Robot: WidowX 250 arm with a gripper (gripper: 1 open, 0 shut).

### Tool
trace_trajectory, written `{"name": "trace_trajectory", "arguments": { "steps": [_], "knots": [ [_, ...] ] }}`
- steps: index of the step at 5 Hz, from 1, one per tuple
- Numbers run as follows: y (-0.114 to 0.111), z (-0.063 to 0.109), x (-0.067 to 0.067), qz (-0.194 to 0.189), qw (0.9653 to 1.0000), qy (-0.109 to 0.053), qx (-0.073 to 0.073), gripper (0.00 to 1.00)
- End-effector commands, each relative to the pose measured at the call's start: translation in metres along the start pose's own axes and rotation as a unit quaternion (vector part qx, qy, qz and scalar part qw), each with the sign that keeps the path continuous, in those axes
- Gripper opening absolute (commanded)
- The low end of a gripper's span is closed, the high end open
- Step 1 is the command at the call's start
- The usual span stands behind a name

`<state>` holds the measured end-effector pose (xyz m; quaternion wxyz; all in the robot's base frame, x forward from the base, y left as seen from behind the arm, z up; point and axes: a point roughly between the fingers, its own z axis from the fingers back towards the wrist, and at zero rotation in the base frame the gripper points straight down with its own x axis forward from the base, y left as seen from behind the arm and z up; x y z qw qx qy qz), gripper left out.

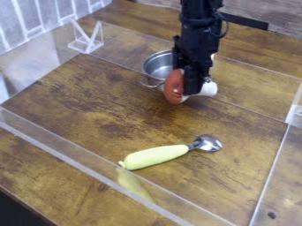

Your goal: Remove the mushroom from the silver pot and put it on the table

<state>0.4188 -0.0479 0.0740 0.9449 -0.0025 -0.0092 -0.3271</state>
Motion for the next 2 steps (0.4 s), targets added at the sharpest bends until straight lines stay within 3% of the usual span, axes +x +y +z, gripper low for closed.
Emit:
{"name": "trace_trajectory", "arguments": {
  "steps": [1,2],
  "knots": [
    [0.0148,0.0354,0.0045,-0.01,0.9989,-0.037,0.025,0.0],
    [0.0159,0.0412,0.0062,-0.025,0.9986,-0.04,0.025,0.0]
  ]
}}
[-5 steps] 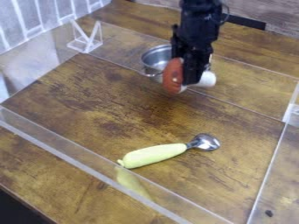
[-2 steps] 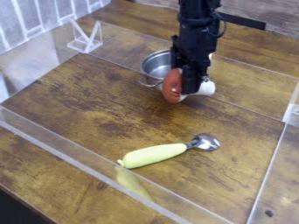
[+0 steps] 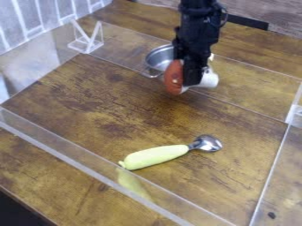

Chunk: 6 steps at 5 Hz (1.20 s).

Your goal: Remove the mushroom from the silver pot and put it on the table

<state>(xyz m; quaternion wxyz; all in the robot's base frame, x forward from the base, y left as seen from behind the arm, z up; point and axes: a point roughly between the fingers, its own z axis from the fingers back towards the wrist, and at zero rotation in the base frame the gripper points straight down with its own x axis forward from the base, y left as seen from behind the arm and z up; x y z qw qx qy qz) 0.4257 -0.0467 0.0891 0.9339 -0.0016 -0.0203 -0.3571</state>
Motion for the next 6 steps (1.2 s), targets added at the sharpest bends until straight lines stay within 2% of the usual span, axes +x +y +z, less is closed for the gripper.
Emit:
{"name": "trace_trajectory", "arguments": {
  "steps": [1,3,5,6],
  "knots": [
    [0.025,0.027,0.008,0.005,0.9993,-0.031,0.022,0.0],
    [0.042,0.029,0.013,-0.001,0.9991,-0.039,0.019,0.0],
    [0.039,0.033,0.013,0.006,0.9988,-0.045,0.018,0.0],
    [0.039,0.03,0.01,0.003,0.9987,-0.047,0.017,0.0]
  ]
}}
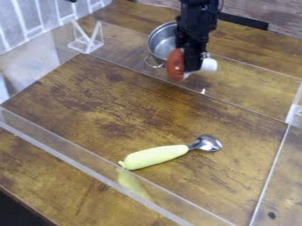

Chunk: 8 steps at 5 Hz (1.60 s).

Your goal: Remove the mushroom from the silver pot and put it on the table

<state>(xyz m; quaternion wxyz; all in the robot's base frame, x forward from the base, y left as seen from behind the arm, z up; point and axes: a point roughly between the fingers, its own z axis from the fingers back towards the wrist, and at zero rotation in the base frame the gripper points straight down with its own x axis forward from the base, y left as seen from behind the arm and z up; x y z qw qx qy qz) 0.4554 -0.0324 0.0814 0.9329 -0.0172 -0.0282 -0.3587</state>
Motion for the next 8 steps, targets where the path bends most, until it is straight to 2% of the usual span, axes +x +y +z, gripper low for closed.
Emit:
{"name": "trace_trajectory", "arguments": {
  "steps": [1,2,4,6,7,8],
  "knots": [
    [0.008,0.036,-0.003,0.0,0.9989,-0.036,0.028,0.0],
    [0.003,0.033,-0.01,-0.001,0.9988,-0.039,0.031,0.0],
    [0.004,0.015,-0.007,-0.006,0.9988,-0.037,0.032,0.0],
    [0.016,0.015,-0.01,-0.034,0.9985,-0.034,0.027,0.0],
    [0.017,0.019,-0.012,-0.029,0.9987,-0.034,0.027,0.0],
    [0.017,0.033,-0.012,-0.019,0.9988,-0.032,0.032,0.0]
  ]
}}
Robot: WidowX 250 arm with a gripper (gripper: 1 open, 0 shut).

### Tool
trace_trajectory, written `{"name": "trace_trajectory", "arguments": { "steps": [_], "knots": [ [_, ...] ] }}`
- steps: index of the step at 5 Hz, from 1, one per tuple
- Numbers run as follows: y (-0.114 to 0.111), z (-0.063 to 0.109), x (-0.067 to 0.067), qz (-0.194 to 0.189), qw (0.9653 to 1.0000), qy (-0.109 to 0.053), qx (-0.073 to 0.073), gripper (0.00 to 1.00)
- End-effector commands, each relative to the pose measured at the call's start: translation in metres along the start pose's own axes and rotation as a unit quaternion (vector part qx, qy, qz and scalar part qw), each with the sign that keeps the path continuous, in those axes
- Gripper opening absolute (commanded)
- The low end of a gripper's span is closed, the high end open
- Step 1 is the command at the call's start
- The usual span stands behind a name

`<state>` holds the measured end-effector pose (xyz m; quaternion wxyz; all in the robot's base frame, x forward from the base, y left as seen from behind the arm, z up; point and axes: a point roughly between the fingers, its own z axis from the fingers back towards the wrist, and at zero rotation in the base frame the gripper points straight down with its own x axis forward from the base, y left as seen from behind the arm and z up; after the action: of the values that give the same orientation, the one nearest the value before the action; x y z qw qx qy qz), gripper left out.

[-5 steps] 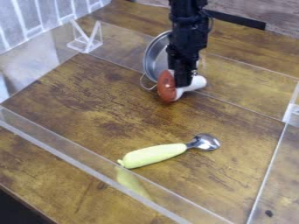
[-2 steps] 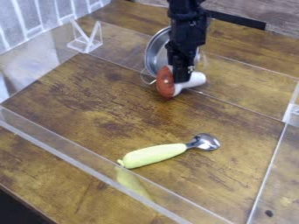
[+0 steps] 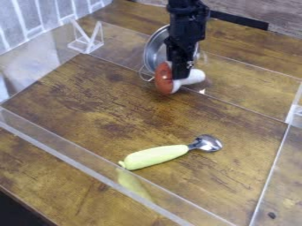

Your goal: Remove the mushroom from the silver pot and put it on the table

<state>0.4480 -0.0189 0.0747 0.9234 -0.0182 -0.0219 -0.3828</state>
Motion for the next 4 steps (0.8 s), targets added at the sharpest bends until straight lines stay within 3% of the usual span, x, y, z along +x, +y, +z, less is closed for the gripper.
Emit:
{"name": "trace_trajectory", "arguments": {
  "steps": [1,3,4],
  "knots": [
    [0.0,0.054,0.009,0.025,0.9981,-0.035,0.045,0.0],
    [-0.021,0.078,0.023,0.055,0.9961,-0.034,0.059,0.0],
    [-0.018,0.088,0.028,0.043,0.9961,-0.035,0.069,0.0]
  ]
}}
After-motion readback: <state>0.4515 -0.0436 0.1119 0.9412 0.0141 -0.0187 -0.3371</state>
